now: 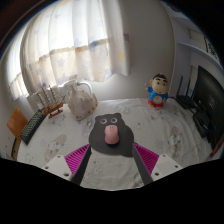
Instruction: Arrange mouse
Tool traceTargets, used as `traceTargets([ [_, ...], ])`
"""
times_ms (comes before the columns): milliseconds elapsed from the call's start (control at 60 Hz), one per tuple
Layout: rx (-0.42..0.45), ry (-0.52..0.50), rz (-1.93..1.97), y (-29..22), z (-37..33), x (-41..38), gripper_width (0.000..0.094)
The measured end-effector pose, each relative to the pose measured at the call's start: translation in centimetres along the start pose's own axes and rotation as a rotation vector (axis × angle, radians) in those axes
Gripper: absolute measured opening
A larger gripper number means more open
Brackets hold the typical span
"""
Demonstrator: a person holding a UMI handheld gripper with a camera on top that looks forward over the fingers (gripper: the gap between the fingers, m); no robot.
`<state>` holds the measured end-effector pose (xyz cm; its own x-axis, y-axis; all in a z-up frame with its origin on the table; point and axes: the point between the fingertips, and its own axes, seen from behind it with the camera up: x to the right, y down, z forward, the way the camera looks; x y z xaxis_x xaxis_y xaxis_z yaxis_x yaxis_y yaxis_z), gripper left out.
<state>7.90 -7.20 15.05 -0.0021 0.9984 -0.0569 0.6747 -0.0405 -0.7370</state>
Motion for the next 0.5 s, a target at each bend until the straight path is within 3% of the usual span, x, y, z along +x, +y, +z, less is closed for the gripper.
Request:
traceTargets([
  [500,-0.006,0.015,-0.054,3.0,-3.2,0.1,0.0851],
])
